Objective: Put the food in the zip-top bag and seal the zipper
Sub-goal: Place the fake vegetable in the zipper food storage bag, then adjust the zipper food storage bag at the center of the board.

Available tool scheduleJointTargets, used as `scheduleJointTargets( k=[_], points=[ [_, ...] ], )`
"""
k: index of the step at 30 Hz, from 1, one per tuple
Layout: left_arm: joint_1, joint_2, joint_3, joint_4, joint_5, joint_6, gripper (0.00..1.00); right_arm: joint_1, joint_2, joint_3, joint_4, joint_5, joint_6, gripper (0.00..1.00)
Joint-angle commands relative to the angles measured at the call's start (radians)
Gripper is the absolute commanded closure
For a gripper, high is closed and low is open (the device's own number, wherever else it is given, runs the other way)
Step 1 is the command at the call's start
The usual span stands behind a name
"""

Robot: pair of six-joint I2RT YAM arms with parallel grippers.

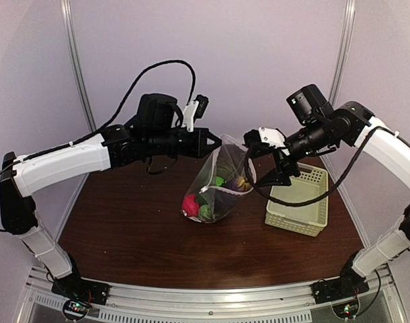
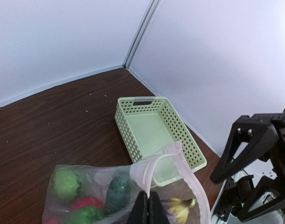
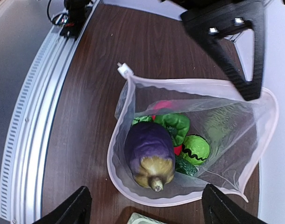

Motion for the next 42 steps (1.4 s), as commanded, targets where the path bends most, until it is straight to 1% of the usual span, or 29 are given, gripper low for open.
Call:
scheduleJointTargets(
  k=[1,4,6,8,10,11,21,24,29,32,35,37,38,40,41,42],
  points=[
    [0.006,-0.011,0.002,0.032,0.044,0.028,1.00,0.097,-0.013,-0.049,-0.054,0.224,-0.135,0.21],
    [0.005,0.002,0.002,0.023,0.059,0.030,1.00,0.140,-0.002,-0.055,-0.047,0.306,-0.153,0.29],
    [0.005,0.006,0.001,0.024,0.066,0.028,1.00,0.156,0.013,-0.049,-0.052,0.328,-0.156,0.35],
    [0.006,0.006,-0.005,0.032,0.078,0.024,1.00,0.173,0.024,-0.057,-0.053,0.353,-0.166,0.39],
    [0.006,0.006,-0.008,0.036,0.083,0.023,1.00,0.187,0.032,-0.067,-0.053,0.375,-0.174,0.48],
    [0.005,0.008,-0.008,0.036,0.082,0.023,1.00,0.192,0.035,-0.071,-0.054,0.385,-0.175,0.50],
    [0.012,0.010,-0.013,0.032,0.085,0.030,1.00,0.228,0.055,-0.093,-0.051,0.419,-0.188,0.54],
    [0.015,0.012,-0.016,0.036,0.089,0.029,1.00,0.241,0.074,-0.099,-0.056,0.445,-0.196,0.61],
    [0.017,0.022,-0.011,0.023,0.104,0.030,1.00,0.280,0.058,-0.111,-0.008,0.496,-0.188,0.61],
    [0.016,0.023,-0.019,0.026,0.107,0.030,1.00,0.288,0.047,-0.099,0.013,0.485,-0.175,0.65],
    [0.018,0.028,-0.021,0.029,0.109,0.030,1.00,0.298,0.067,-0.088,-0.017,0.461,-0.180,0.65],
    [0.020,0.028,-0.021,0.030,0.109,0.029,1.00,0.310,0.075,-0.094,-0.038,0.456,-0.186,0.60],
    [0.022,0.029,-0.021,0.030,0.110,0.029,1.00,0.324,0.075,-0.098,-0.043,0.460,-0.188,0.56],
    [0.024,0.028,-0.021,0.029,0.110,0.029,1.00,0.343,0.068,-0.100,-0.044,0.476,-0.181,0.42],
    [0.025,0.028,-0.022,0.028,0.112,0.029,1.00,0.350,0.061,-0.094,-0.045,0.477,-0.178,0.39],
    [0.027,0.029,-0.022,0.028,0.114,0.029,1.00,0.355,0.053,-0.086,-0.047,0.476,-0.172,0.38]
  ],
)
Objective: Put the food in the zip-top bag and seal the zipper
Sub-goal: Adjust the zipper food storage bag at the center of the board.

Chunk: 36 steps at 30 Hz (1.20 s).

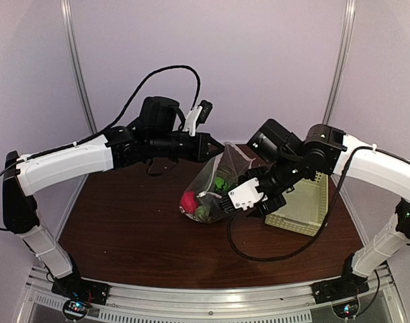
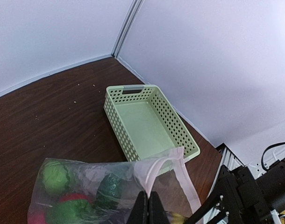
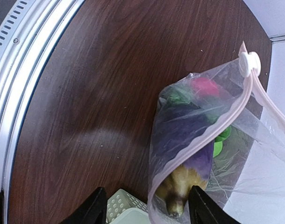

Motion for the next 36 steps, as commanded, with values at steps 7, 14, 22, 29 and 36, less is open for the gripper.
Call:
scheduleJointTargets(
  k=[7,14,22,29,36],
  points=[
    [0.018,0.014,-0.019,0.036,0.025,0.013,1.00,0.039,-0.021,0.016,-0.034,0.036,0.029,0.47],
    [0.018,0.013,-0.016,0.033,0.033,0.009,1.00,0.039,0.003,-0.045,0.031,0.122,0.036,0.53],
    [0.020,0.017,-0.014,0.031,0.035,0.011,1.00,0.042,0.000,-0.089,0.100,0.180,0.027,0.92],
    [0.006,0.127,0.121,-0.067,0.178,-0.002,1.00,0.042,-0.002,0.127,0.065,0.164,0.047,1.00],
    [0.011,0.183,0.281,-0.244,0.178,0.034,1.00,0.031,0.083,0.270,0.046,0.171,0.074,1.00]
  ],
)
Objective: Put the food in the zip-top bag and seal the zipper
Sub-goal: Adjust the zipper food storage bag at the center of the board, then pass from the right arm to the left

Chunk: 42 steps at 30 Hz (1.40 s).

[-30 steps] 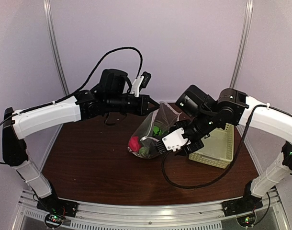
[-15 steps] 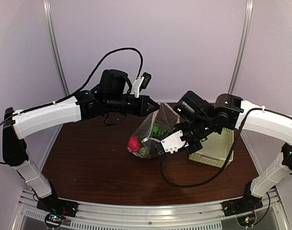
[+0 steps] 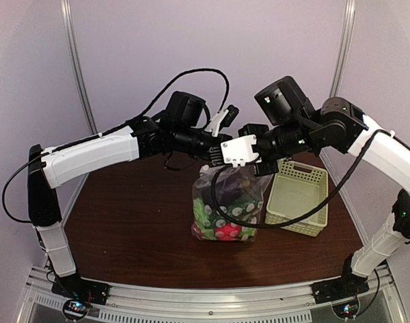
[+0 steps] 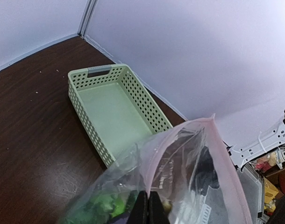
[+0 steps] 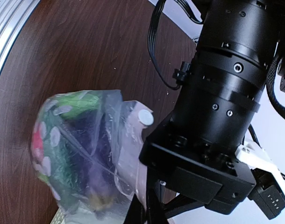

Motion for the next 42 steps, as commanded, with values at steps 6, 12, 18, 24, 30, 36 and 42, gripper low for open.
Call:
scheduleJointTargets(
  k=[6,12,18,24,30,36,42],
  points=[
    [0.048,-0.163,-0.198,0.099,-0.029,0.018,1.00,-0.006,0.010,-0.194,0.058,0.055,0.041,1.00],
    [0.049,-0.134,-0.167,0.072,0.001,0.033,1.00,-0.012,-0.026,-0.201,0.067,0.042,0.066,1.00],
    [0.049,-0.132,-0.109,0.094,0.019,0.020,1.00,-0.023,-0.035,-0.134,0.057,0.034,0.085,1.00],
    [0.049,-0.153,-0.093,0.071,0.001,0.040,0.51,-0.036,-0.036,-0.103,0.059,0.031,0.108,1.00],
    [0.049,-0.425,-0.424,0.210,-0.235,0.128,0.30,-0.065,-0.040,-0.148,0.101,0.042,0.130,1.00],
    [0.048,-0.739,-0.910,0.632,-0.269,0.120,0.19,-0.102,-0.035,-0.115,0.117,-0.017,0.185,1.00],
    [0.039,-0.746,-1.013,0.736,-0.178,0.132,0.27,-0.130,-0.028,-0.083,0.127,-0.075,0.248,1.00]
  ],
)
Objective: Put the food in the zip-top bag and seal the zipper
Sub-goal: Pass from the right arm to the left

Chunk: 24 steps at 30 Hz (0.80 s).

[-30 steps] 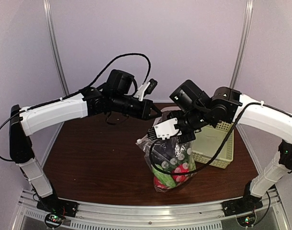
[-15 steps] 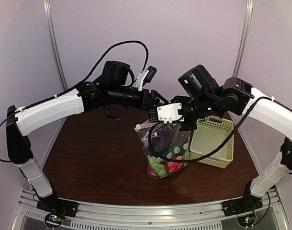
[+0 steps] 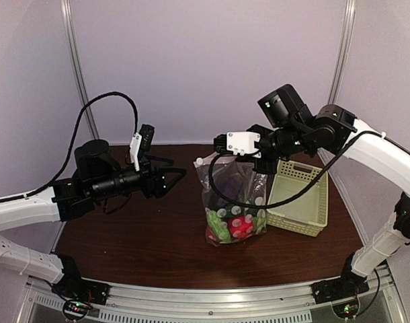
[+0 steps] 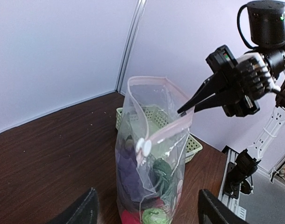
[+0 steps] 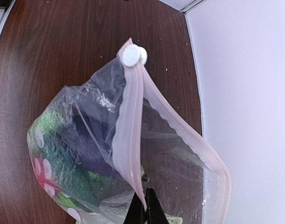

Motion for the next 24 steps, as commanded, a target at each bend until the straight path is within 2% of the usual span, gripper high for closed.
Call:
scheduleJointTargets(
  k=[1,7,17,24],
  points=[
    [-0.007,0.031,-0.047,0.208,0.037,0.025,0.28,-0.014,-0.010,0.036,0.026,-0.051,0.065,1.00],
    [-0.007,0.121,-0.046,0.294,0.015,0.039,0.36,-0.016,-0.012,0.031,0.026,-0.056,0.072,1.00],
    [0.006,0.276,0.059,0.321,-0.007,0.049,0.36,-0.016,-0.016,0.033,0.016,-0.074,0.070,1.00],
    [0.064,0.337,0.068,0.386,0.126,-0.006,0.48,-0.016,-0.022,0.023,0.009,-0.086,0.059,1.00]
  ],
)
